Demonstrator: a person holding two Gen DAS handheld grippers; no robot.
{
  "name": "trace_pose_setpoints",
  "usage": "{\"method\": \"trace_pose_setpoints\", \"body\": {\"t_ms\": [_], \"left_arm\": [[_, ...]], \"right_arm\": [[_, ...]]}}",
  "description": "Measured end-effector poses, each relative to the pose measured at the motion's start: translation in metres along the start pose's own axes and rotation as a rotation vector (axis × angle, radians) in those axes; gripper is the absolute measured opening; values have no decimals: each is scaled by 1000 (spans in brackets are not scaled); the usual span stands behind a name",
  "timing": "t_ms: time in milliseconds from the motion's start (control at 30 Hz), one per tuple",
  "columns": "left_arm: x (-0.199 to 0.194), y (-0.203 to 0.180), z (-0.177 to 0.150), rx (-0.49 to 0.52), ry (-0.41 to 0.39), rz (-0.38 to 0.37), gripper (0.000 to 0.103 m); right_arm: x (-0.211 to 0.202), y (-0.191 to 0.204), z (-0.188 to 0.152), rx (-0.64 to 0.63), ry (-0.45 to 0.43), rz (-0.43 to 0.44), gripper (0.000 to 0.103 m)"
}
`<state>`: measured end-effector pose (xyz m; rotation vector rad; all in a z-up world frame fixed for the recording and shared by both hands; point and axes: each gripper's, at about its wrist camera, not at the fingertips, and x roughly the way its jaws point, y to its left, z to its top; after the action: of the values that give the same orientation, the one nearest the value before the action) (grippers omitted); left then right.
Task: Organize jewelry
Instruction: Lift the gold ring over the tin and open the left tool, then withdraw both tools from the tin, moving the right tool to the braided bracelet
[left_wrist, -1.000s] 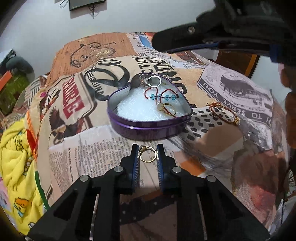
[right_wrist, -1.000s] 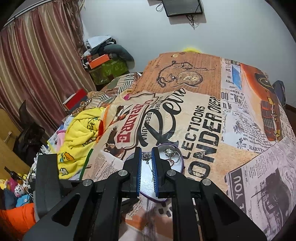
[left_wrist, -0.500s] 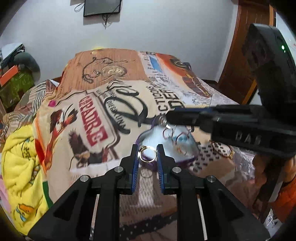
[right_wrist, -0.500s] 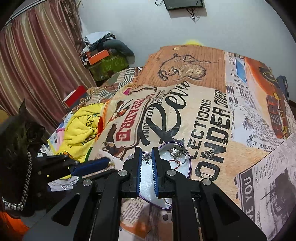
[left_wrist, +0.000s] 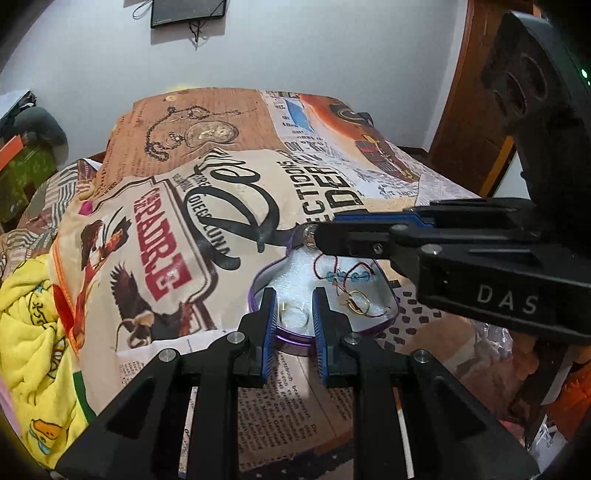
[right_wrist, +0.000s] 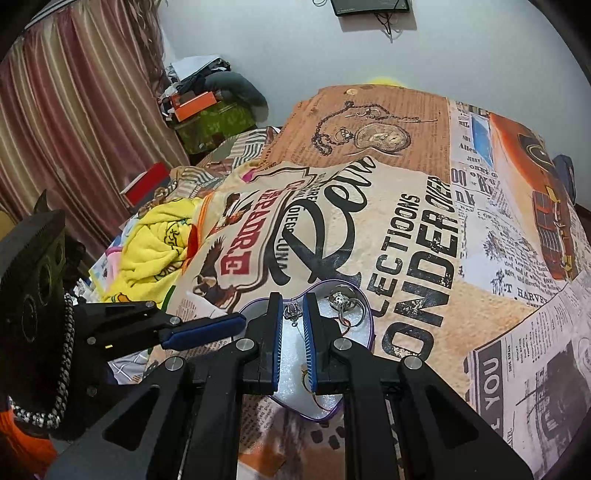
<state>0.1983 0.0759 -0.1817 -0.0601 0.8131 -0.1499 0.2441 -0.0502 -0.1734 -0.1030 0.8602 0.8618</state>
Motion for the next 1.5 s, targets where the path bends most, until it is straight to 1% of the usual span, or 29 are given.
{"method": "trace_pose_setpoints", "body": {"t_ms": [100, 167, 233, 267, 300, 333, 433, 600, 833, 1067, 1133, 1300, 1400, 1500], "left_arm": [[-2, 3, 0, -12, -4, 11, 19], [-2, 3, 0, -13, -3, 22, 22], [-4, 4, -1, -14, -4, 30, 29], [-5, 4, -2, -15, -7, 36, 34], [-7, 5, -3, -17, -11, 42, 38], [-9, 5, -4, -19, -16, 47, 39], [-16, 6, -6, -22, -21, 55, 42], [-30, 7, -7, -36, -37, 73, 51], [-51, 5, -7, -53, -56, 89, 51], [-62, -10, -6, -42, -67, 86, 54], [-60, -18, -7, -38, -60, 70, 55], [-47, -35, -9, -35, -25, 32, 57], [-35, -46, -12, -36, 5, 6, 57], [-22, -57, -18, -28, 40, -7, 57]], "right_arm": [[1, -2, 0, 12, 8, 2, 10], [-1, -2, 0, 19, 10, 1, 16], [-4, -1, 0, 15, 2, -9, 27], [-7, 0, 0, 12, -5, -19, 30], [-10, 1, -1, 8, -14, -29, 34], [-13, 1, -1, 5, -22, -38, 37], [-21, 2, -1, 6, -38, -51, 41], [-34, 2, -2, 13, -55, -66, 42], [-59, -1, -10, 22, -81, -95, 42], [-88, -16, -28, 47, -88, -157, 43], [-95, -24, -36, 59, -79, -181, 44], [-106, -49, -63, 93, -22, -245, 45], [-105, -66, -80, 127, 23, -274, 45], [-98, -84, -96, 170, 76, -282, 45]]}}
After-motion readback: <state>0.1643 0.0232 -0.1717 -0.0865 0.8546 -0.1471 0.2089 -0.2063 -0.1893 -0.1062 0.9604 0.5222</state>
